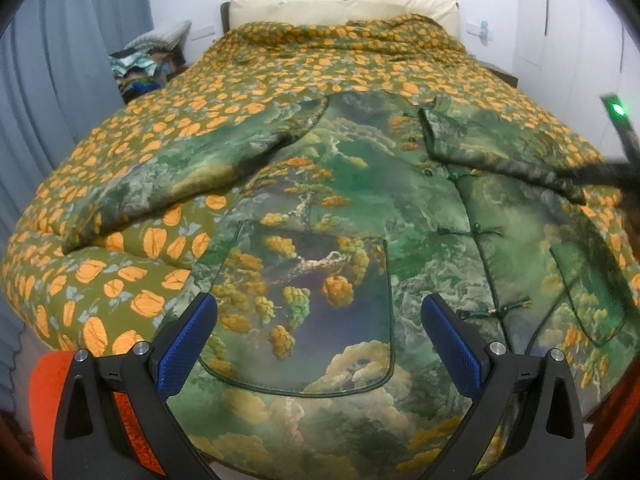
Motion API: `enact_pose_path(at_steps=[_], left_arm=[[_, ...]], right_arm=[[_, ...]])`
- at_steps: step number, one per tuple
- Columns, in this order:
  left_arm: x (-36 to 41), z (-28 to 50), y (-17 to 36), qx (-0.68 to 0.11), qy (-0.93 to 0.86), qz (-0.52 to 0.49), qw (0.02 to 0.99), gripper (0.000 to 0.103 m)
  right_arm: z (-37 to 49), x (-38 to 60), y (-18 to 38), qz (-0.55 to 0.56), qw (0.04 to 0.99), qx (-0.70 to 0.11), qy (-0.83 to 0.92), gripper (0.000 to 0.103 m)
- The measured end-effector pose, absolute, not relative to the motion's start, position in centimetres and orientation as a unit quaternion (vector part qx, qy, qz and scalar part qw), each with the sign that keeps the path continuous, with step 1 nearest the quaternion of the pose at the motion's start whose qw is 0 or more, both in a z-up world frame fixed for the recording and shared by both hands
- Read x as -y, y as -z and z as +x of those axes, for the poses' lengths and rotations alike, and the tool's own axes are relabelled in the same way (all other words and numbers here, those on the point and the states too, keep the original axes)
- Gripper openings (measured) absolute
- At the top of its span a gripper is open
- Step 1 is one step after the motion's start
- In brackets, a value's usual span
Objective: Fold large clothes
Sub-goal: 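Open the right gripper and withdraw it from the folded sleeve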
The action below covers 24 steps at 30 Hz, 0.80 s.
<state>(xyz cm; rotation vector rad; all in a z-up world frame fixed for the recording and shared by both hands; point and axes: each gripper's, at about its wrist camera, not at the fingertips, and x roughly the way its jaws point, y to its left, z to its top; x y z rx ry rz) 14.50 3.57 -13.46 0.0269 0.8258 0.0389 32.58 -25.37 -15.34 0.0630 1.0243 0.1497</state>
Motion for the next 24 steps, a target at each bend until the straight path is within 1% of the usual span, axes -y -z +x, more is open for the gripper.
enact_pose_path(at_steps=[5,8,10,13,17,24], left_arm=[[-3.3,14.7,13.6,-0.404,-0.013,0.013,0.914,0.102],[-2.9,14.7,13.9,-0.412,-0.015,0.021,0.911,0.102],[-2.8,14.7,14.1,-0.416,-0.02,0.026,0.909,0.102],[-2.9,14.8,14.2,-0.419,-0.028,0.027,0.907,0.102],[-3.1,15.0,14.4,-0.425,-0.038,0.023,0.904,0.102],[-2.6,15.3,15.5,-0.446,-0.037,0.038,0.893,0.102]], right_arm=[[25.6,23.1,17.4,-0.024,0.836,-0.535,-0.119,0.08],[21.5,22.1,20.3,-0.038,0.809,-0.575,-0.116,0.08],[19.5,21.8,20.9,-0.038,0.811,-0.574,-0.109,0.081],[17.1,21.9,20.1,-0.012,0.821,-0.562,-0.102,0.08],[14.0,21.7,17.9,0.001,0.851,-0.519,-0.081,0.08],[11.5,20.6,12.5,-0.003,0.926,-0.375,-0.029,0.081]])
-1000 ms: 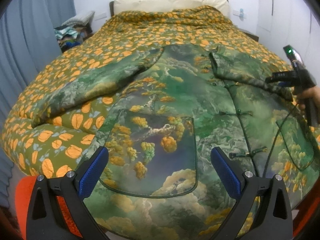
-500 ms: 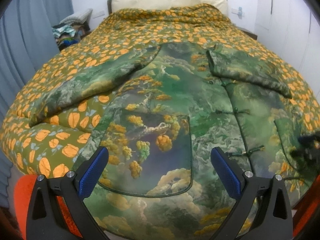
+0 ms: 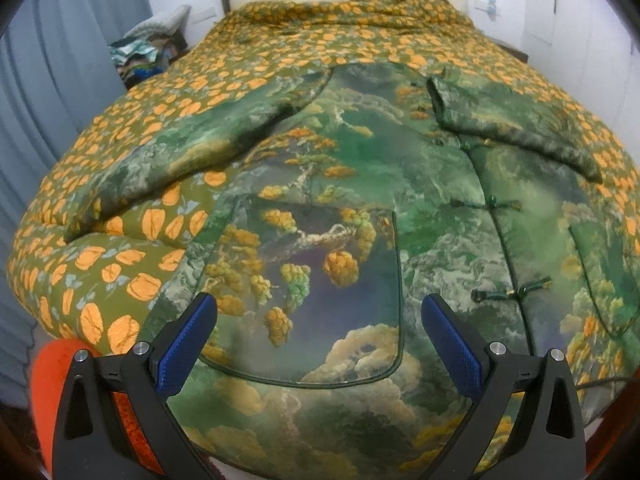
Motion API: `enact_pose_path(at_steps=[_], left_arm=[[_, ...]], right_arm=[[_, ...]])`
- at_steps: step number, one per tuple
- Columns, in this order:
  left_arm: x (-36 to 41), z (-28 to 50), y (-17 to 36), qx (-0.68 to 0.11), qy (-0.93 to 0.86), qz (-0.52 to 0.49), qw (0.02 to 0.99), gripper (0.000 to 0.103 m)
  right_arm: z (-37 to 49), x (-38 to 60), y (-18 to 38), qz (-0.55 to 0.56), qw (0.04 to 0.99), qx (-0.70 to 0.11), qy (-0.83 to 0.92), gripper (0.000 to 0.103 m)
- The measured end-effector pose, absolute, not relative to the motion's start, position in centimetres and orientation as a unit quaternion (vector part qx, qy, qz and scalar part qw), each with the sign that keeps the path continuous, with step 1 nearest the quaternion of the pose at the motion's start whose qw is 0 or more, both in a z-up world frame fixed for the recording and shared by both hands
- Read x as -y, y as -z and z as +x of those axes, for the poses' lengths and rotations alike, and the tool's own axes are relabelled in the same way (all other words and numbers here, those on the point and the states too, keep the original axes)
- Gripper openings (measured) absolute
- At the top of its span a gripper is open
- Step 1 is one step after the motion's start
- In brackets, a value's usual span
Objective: Fold large clothes
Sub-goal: 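Open the right gripper and withdraw it from the folded sleeve, then grasp the other green sleeve cuff with the left gripper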
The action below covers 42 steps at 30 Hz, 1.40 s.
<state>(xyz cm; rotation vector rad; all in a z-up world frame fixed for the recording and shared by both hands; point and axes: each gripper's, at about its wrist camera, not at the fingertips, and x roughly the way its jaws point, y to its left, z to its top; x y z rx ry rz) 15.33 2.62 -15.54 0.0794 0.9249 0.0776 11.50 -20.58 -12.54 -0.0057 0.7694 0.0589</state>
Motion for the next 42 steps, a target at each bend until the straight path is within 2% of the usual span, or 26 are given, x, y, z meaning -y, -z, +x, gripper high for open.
enact_pose_path(at_steps=[6,15,27,33,37,42], left_arm=[[-1.9,15.3,16.8,-0.473,-0.013,0.051,0.879,0.102],[-1.7,15.4,17.1,-0.489,0.019,0.032,0.871,0.102],[-3.4,15.2,14.2,-0.44,-0.005,0.013,0.898,0.102],[-6.5,17.1,12.6,-0.44,-0.012,-0.01,0.898,0.102],[-11.3,20.0,10.8,-0.437,-0.031,-0.033,0.898,0.102],[-19.7,23.3,11.2,-0.451,-0.085,-0.136,0.878,0.102]], right_arm=[[11.4,19.6,11.9,-0.009,0.943,-0.331,-0.021,0.081],[10.8,19.1,14.2,-0.016,0.938,-0.345,-0.028,0.081],[10.4,18.0,13.9,-0.043,0.947,-0.316,-0.036,0.081],[10.5,18.1,14.1,-0.042,0.945,-0.321,-0.037,0.081],[10.6,18.1,14.2,-0.043,0.944,-0.325,-0.037,0.081],[10.8,17.7,14.4,-0.048,0.942,-0.33,-0.038,0.081]])
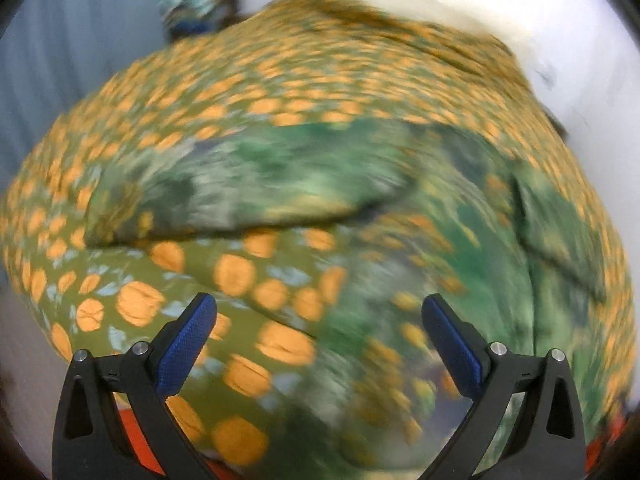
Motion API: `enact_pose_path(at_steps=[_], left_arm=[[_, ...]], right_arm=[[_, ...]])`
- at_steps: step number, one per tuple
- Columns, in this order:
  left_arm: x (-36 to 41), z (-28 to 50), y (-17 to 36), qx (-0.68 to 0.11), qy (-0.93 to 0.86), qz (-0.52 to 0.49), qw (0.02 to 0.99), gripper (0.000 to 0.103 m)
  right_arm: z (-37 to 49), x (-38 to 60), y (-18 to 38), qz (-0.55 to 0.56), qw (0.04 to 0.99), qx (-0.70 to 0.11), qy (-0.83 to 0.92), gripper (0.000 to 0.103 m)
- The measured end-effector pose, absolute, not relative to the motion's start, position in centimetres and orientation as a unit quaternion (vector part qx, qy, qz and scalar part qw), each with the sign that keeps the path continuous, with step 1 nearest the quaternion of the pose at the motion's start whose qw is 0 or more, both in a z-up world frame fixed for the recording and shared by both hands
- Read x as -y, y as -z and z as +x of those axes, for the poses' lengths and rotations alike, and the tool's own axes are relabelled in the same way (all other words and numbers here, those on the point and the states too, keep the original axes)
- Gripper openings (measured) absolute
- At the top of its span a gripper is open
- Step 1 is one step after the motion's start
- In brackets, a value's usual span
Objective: Fold large clothes
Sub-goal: 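Grasp the other green sleeve cuff with the left gripper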
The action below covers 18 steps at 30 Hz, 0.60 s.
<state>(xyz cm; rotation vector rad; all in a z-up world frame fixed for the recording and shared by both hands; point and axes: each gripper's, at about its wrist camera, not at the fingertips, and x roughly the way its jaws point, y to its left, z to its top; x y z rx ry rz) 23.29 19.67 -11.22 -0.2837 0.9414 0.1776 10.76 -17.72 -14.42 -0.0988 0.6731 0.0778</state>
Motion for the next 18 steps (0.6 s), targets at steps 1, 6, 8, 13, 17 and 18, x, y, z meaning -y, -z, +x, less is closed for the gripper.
enact_pose_path(at_steps=[1,6,8,13,17,18], left_arm=[[-22.1,24.1,11.9,-0.454,-0.095,-0.177,0.868,0.102],[-30.5,26.4,16.5,-0.446,-0.154,-0.336,0.815,0.102],[-33.3,27.6,19.1,-0.449,-0.186,-0.376,0.789,0.102],[-38.3,28.4,23.2,-0.424,-0.233,-0.468,0.74,0.102],[-39.3,28.2,22.7,-0.37,-0.257,-0.489,0.747,0.082],[-39.3,28.2,22.5,-0.363,-0.263,-0.482,0.753,0.072]], right_arm=[[10.8,17.6,14.5,-0.05,0.942,-0.33,-0.039,0.081],[11.0,17.3,14.9,-0.055,0.938,-0.34,-0.042,0.081],[11.1,17.2,15.1,-0.058,0.936,-0.343,-0.043,0.081],[11.2,17.1,15.3,-0.061,0.934,-0.35,-0.043,0.081],[11.4,17.0,15.7,-0.062,0.931,-0.358,-0.042,0.081],[11.5,17.0,15.8,-0.062,0.93,-0.36,-0.042,0.081]])
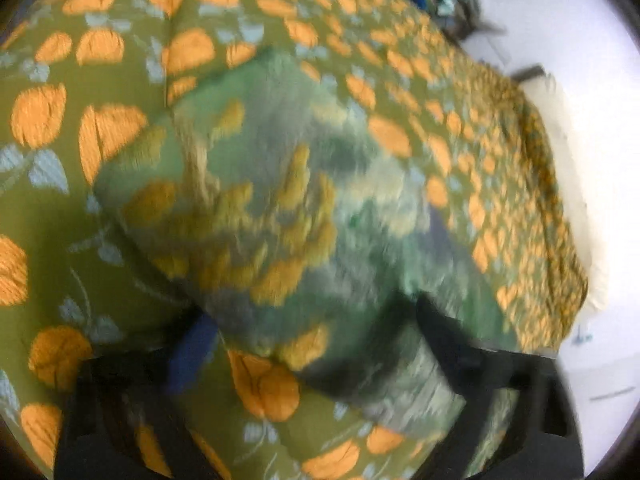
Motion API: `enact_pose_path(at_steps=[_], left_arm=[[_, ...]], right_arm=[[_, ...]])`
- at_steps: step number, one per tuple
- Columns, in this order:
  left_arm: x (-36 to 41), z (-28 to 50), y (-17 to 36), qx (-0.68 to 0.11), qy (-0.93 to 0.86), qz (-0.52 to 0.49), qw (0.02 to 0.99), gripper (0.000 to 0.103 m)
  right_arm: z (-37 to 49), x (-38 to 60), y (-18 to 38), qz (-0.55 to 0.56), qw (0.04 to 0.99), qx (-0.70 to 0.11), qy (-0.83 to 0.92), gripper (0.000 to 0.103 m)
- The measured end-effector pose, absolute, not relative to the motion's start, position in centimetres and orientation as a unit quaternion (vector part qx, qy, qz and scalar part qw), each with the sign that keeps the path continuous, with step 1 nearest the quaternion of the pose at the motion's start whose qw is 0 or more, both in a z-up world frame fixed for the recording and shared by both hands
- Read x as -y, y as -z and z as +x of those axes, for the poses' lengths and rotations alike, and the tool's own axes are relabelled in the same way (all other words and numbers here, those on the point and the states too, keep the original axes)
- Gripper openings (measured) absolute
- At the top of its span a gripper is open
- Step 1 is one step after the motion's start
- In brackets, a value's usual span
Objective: Fold large clothes
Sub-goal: 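Grasp the other green sleeve cuff with the left gripper, then lift the sleeve with the left gripper and lay it across the jacket body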
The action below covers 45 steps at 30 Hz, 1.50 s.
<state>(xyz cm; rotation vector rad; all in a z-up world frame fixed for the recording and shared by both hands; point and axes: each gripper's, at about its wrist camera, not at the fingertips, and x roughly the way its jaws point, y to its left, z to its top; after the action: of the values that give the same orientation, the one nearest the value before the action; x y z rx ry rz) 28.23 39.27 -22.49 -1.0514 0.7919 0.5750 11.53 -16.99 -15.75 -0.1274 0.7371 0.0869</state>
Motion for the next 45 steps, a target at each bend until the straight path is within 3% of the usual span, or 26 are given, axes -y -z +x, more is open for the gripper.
enact_pose_path(at_steps=[1,2,4,8,14,19,21,22,23,24,25,28,30,35,40,45], left_arm=[[-39.3,28.4,22.2,-0.363,-0.27,-0.469,0.759,0.055],[-39.2,28.6,22.0,-0.364,-0.273,-0.454,0.766,0.03],[-38.6,28.9,21.0,-0.369,-0.27,-0.418,0.785,0.016],[-35.6,30.0,15.3,-0.354,-0.279,-0.295,0.843,0.012],[-20.5,33.6,2.7,-0.258,-0.173,-0.024,0.95,0.012],[-4.2,34.2,0.9,-0.193,-0.05,0.157,0.967,0.013],[1.2,34.4,3.2,-0.198,-0.01,0.209,0.958,0.022],[3.8,34.6,5.1,-0.213,0.012,0.231,0.949,0.036],[6.1,34.9,7.4,-0.237,0.026,0.252,0.938,0.07],[8.4,35.3,10.4,-0.271,0.035,0.278,0.921,0.084],[10.2,35.4,13.0,-0.296,0.038,0.304,0.905,0.092],[12.8,33.7,18.4,-0.348,0.068,0.36,0.863,0.089],[13.1,31.8,19.0,-0.348,0.088,0.375,0.855,0.089],[10.3,30.8,15.6,-0.352,0.103,0.334,0.868,0.099],[5.5,33.4,11.5,-0.363,0.093,0.232,0.898,0.1],[10.1,33.5,14.5,-0.334,0.152,0.345,0.864,0.1]], right_arm=[[11.6,17.0,15.8,-0.062,0.929,-0.361,-0.043,0.081],[11.7,17.0,15.9,-0.061,0.929,-0.363,-0.044,0.081],[11.9,17.0,16.0,-0.06,0.928,-0.365,-0.046,0.081],[12.0,17.1,16.1,-0.051,0.928,-0.365,-0.05,0.081],[11.9,17.7,15.8,-0.03,0.931,-0.359,-0.052,0.081],[11.7,18.8,15.2,-0.006,0.936,-0.349,-0.048,0.081],[11.5,19.1,15.0,0.001,0.937,-0.346,-0.045,0.081],[11.4,19.4,14.9,0.006,0.938,-0.345,-0.043,0.081],[11.4,19.5,14.9,0.009,0.938,-0.344,-0.042,0.081],[11.3,19.8,14.8,0.013,0.939,-0.342,-0.04,0.081],[11.2,19.9,14.7,0.015,0.939,-0.341,-0.039,0.081],[10.9,20.3,14.3,0.021,0.941,-0.335,-0.036,0.081],[10.5,20.6,14.1,0.025,0.943,-0.33,-0.035,0.081],[10.8,21.0,14.0,0.039,0.944,-0.327,-0.034,0.081],[11.2,20.8,14.3,0.04,0.941,-0.332,-0.039,0.081],[11.3,20.7,14.7,0.04,0.938,-0.341,-0.04,0.081]])
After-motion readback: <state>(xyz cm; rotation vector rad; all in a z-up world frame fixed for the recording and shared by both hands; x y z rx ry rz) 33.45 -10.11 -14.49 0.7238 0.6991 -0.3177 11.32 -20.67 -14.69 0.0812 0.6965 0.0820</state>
